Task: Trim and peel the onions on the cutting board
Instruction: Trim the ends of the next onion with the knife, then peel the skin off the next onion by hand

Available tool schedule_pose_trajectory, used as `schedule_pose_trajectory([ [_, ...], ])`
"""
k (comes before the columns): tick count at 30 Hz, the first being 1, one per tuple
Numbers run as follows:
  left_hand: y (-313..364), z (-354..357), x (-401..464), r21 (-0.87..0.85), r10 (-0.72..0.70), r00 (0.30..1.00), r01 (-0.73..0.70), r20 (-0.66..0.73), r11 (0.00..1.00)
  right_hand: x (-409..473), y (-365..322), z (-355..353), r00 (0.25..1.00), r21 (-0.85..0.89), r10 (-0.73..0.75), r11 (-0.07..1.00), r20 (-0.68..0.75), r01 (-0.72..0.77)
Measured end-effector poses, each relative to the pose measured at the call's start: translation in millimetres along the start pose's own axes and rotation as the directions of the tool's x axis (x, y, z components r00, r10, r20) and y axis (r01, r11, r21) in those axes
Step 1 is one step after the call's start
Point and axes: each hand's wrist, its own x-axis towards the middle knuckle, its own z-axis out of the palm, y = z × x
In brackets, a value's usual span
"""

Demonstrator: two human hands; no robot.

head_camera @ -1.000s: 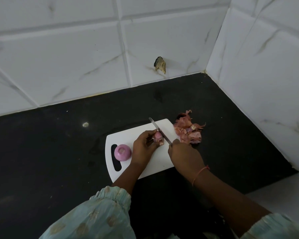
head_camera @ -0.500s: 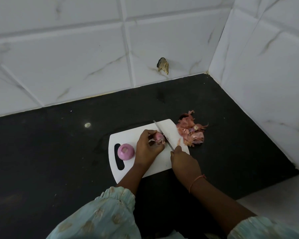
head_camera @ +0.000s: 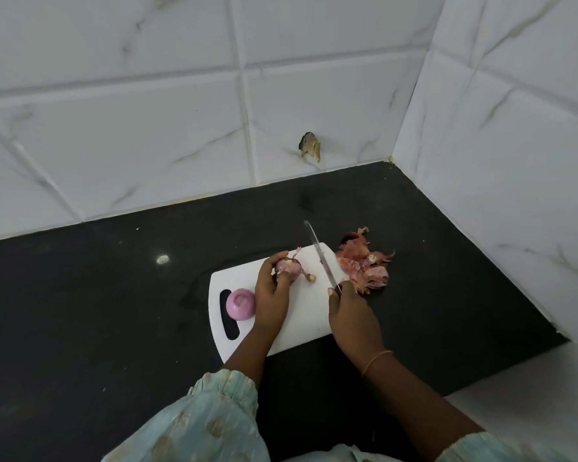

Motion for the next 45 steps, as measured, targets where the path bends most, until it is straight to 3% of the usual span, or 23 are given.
schedule_pose_trajectory([
  [3, -4, 0, 2, -0.019, -0.021, 1.0, 0.022, 0.014, 1.0, 4, -4, -5, 0.992, 0.079, -0.084, 0.993, -0.093, 0.091],
  [6, -8, 1, 4, -0.013, -0.021, 1.0, 0.021, 0.014, 1.0, 4, -11, -3, 0.989, 0.144, -0.145, 0.978, -0.027, 0.148],
  [9, -10, 3, 4, 0.039, -0.007, 1.0, 0.007, 0.02, 0.999, 0, -16, 11, 0.991, 0.222, -0.06, 0.974, 0.116, 0.033],
  [12, -9, 4, 3, 0.076, 0.023, 1.0, -0.024, 0.019, 0.997, -2, -14, 21, 0.99, 0.253, 0.005, 0.967, 0.14, -0.04],
  [16, -12, 3, 3, 0.131, 0.05, 0.998, -0.053, 0.027, 0.99, -4, -7, 23, 0.988, 0.116, -0.068, 0.992, 0.135, 0.053],
  [22, -13, 4, 3, 0.107, 0.055, 0.998, -0.055, 0.006, 0.993, 10, 19, 6, 1.0, -0.012, 0.008, 1.0, 0.029, -0.007],
  [26, -10, 5, 1, 0.115, 0.066, 0.998, -0.065, -0.006, 0.991, 16, 35, -8, 0.99, -0.054, 0.008, 0.998, -0.144, -0.016],
  [31, -10, 5, 0, 0.168, 0.07, 0.997, -0.072, 0.017, 0.983, 16, 36, -13, 0.987, -0.044, 0.007, 0.999, -0.16, -0.014],
  [39, -8, 3, -1, 0.203, 0.07, 0.996, -0.079, 0.052, 0.976, -2, 22, 8, 0.994, -0.052, -0.106, 0.993, 0.035, 0.108],
  [45, 3, 2, 2, 0.062, -0.03, 0.999, 0.028, 0.026, 0.998, -8, 19, 18, 0.974, -0.104, -0.202, 0.972, 0.105, 0.213],
])
